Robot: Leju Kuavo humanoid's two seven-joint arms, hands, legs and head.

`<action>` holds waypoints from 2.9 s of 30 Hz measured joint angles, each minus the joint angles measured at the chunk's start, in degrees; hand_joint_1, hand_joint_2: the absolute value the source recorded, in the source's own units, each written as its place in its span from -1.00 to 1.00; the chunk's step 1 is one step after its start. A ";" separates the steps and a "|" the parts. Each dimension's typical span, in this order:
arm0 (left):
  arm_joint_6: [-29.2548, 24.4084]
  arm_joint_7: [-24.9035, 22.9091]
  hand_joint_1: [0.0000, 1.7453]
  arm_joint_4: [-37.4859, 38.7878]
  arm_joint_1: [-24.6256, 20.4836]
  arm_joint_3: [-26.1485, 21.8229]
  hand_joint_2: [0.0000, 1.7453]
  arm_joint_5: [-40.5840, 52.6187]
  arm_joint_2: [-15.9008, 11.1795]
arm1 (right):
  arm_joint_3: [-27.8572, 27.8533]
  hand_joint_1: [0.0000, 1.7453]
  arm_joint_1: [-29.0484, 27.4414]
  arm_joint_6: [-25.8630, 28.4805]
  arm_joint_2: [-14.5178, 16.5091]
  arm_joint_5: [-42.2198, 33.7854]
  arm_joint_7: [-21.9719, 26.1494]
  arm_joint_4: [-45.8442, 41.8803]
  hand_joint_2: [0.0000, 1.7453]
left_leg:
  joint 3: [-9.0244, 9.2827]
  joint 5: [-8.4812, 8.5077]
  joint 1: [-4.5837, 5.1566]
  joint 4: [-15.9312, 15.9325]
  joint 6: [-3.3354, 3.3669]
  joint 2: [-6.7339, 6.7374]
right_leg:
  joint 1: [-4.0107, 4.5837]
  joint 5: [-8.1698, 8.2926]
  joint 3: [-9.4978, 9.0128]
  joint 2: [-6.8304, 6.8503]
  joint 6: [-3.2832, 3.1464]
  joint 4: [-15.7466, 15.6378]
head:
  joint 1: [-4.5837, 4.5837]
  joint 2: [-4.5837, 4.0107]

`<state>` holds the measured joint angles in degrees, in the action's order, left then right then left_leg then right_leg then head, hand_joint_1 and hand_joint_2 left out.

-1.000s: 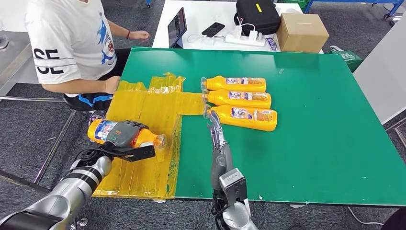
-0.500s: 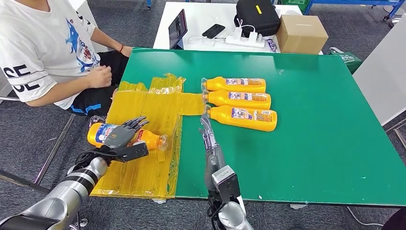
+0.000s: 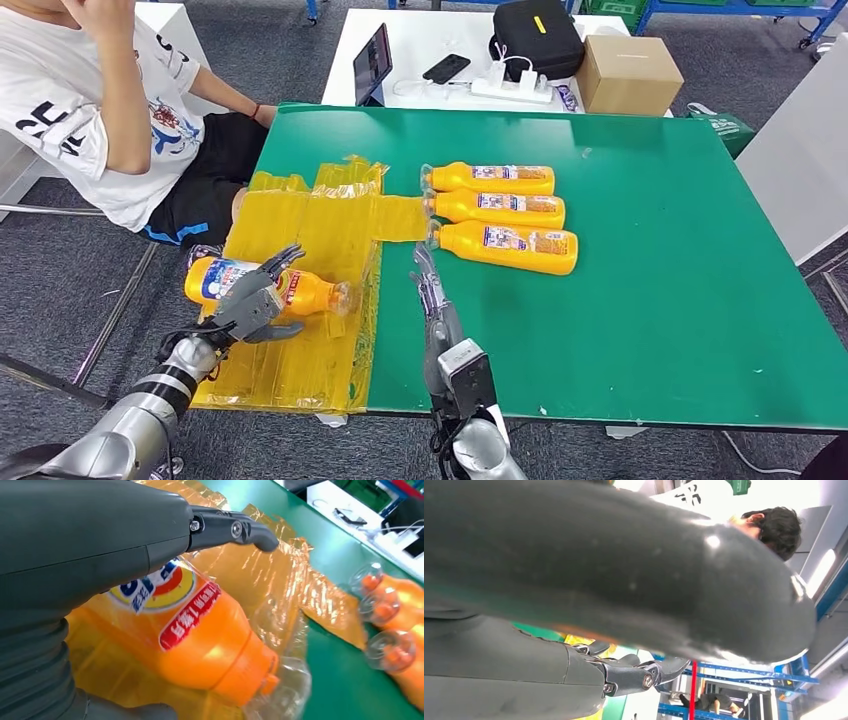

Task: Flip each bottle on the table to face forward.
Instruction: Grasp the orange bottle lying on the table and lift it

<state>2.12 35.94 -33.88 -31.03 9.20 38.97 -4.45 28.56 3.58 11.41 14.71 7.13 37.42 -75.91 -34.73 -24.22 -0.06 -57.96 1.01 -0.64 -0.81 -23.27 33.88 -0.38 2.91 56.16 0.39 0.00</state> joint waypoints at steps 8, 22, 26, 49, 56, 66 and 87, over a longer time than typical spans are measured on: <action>0.53 0.08 -1.00 -2.55 1.90 -1.68 1.00 -1.17 0.41 | -0.47 -1.00 0.23 -0.03 0.19 0.00 -0.01 0.97 -1.00 | -0.01 0.00 0.00 0.00 0.00 0.01 | 0.00 0.00 0.01 0.00 0.00 0.00 | -0.02 0.00; -18.00 3.65 -1.00 -20.70 7.33 -17.03 1.00 -30.50 10.31 | -0.43 -1.00 0.48 0.89 0.37 3.46 -2.11 2.48 -1.00 | -0.47 0.02 0.00 -0.03 0.00 0.06 | 0.00 0.04 0.46 -0.02 0.04 0.00 | 0.00 0.00; -18.63 3.74 -1.00 -26.32 7.63 -18.90 1.00 -39.87 12.66 | -0.41 -1.00 0.44 3.61 0.34 5.02 -0.84 2.52 -1.00 | -0.52 0.01 0.00 -0.03 0.00 0.04 | 0.00 0.03 0.53 -0.01 0.04 0.00 | -0.01 0.00; -11.03 1.12 -1.00 -45.98 31.10 -12.21 1.00 -46.93 19.69 | -9.58 -1.00 -10.57 14.38 -1.38 5.39 1.21 -7.69 1.00 | -0.66 -0.27 0.03 -0.03 0.04 0.11 | -0.01 -0.06 0.73 -0.04 0.02 -0.08 | -0.02 0.00; -10.81 0.76 -1.00 -47.28 36.16 -6.87 1.00 -45.04 21.03 | -11.67 -1.00 -12.67 15.56 -1.38 5.28 1.22 -10.62 1.00 | -0.65 -0.26 0.02 -0.03 0.04 0.12 | 0.00 -0.05 0.72 -0.04 0.01 -0.08 | -0.02 0.00; -11.94 0.74 -1.00 -47.95 37.19 -3.22 1.00 -44.83 21.15 | -12.26 -1.00 -13.18 16.24 -1.38 4.79 1.16 -11.15 1.00 | -0.64 -0.25 0.02 -0.03 0.04 0.12 | 0.00 -0.04 0.69 -0.04 0.01 -0.07 | -0.02 0.00; -12.56 0.84 -1.00 -47.98 37.40 -2.59 1.00 -44.76 21.15 | -12.43 -1.00 -12.97 14.76 -2.32 9.02 -2.96 -10.62 1.00 | -0.65 -0.25 0.02 -0.03 0.04 0.12 | 0.00 -0.04 0.69 -0.04 0.01 -0.07 | -0.02 0.00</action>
<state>-10.44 36.77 -81.86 6.37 6.61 -5.79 16.70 16.13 -9.39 26.17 12.39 16.15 34.45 -86.53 -35.38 -24.47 -0.04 -57.99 1.05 -0.52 -0.82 -23.31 34.57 -0.42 2.93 56.09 0.37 0.00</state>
